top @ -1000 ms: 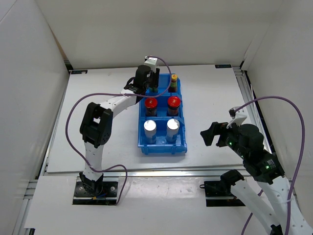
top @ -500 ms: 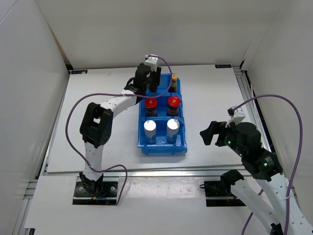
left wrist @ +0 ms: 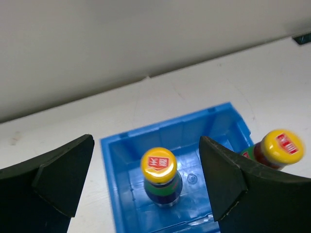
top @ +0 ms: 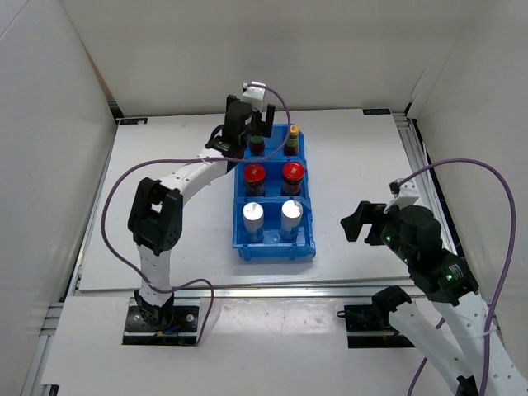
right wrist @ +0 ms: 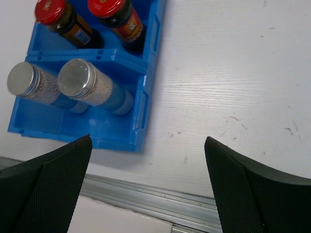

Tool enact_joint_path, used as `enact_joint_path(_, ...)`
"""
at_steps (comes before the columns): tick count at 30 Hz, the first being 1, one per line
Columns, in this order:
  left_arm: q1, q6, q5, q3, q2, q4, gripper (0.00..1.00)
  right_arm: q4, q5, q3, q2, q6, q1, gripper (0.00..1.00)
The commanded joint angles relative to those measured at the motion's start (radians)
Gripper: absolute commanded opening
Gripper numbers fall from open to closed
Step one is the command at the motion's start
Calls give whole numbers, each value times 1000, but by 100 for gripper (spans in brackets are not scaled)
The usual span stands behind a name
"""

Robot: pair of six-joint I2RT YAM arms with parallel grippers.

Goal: Organize the condiment bottles

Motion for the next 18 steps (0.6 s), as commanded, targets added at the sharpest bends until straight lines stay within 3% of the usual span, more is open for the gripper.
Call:
enact_joint_path(1, -4, 34, -52, 124, -195, -90, 100, -23, 138, 82, 44, 55, 1, 99)
enact_joint_path(4, -4, 34, -70, 172, -306, -279, 100, -11, 187, 145, 116, 32, 1, 99)
enact_joint_path(5, -4, 43, -87, 183, -377, -338, 100, -11, 174, 165, 136, -43, 1, 99)
enact_joint_path(7, -4, 34, -124, 125, -467, -438, 100, 16, 43, 220, 194, -123, 1, 99)
enact_joint_path(8, -4, 34, -160, 74, -589, -489, 100, 44, 2, 220, 210, -149, 1, 99)
enact_joint_path(12, -4, 46, -222, -399, -986, -489, 100, 119, -43, 208, 260, -157, 1, 99)
enact_joint_path(15, 5, 57, -247, -670, -1281, -489, 100, 128, -43, 208, 291, -146, 1, 99)
enact_joint_path(18, 5, 57, -268, -811, -1527, -520, 100, 170, -107, 198, 305, -168, -8, 99)
